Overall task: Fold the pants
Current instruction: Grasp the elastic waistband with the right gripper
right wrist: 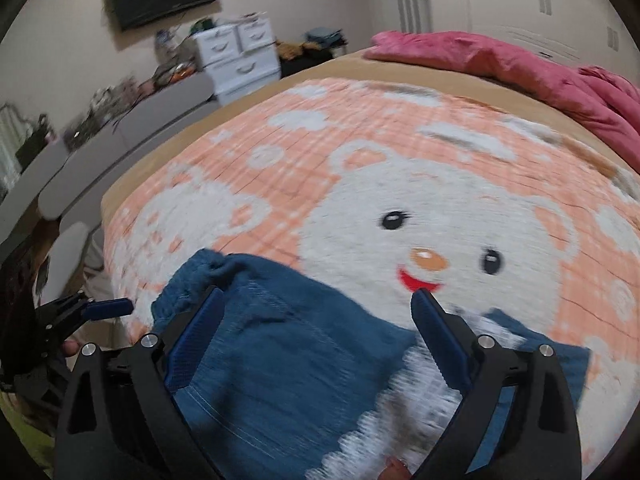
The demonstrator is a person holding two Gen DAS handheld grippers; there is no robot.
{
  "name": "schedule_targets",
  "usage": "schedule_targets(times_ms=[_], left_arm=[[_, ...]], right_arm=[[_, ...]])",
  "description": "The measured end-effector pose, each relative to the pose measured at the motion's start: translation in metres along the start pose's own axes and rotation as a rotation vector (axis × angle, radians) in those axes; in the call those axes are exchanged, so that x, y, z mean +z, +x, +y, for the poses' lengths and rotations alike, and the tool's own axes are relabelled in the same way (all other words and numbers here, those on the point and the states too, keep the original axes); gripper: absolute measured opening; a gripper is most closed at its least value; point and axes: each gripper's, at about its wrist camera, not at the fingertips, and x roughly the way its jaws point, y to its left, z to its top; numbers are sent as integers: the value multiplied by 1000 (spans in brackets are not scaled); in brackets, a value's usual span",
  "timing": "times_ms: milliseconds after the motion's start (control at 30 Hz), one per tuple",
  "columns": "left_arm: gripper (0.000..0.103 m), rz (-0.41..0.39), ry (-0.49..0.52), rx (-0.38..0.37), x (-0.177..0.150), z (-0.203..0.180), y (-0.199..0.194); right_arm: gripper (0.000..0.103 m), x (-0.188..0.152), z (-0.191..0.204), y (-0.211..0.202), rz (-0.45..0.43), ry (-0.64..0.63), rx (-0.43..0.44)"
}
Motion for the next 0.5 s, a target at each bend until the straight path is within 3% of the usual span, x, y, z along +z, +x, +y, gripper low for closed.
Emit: schedule_targets(times_ms=[267, 500], left_arm=[[86, 23, -45, -71, 0, 5, 17], [86, 44, -73, -100, 2, 5, 36]], right_arm=[[94, 9, 22, 46, 99, -56, 63], [93, 14, 23, 73, 153, -28, 154]])
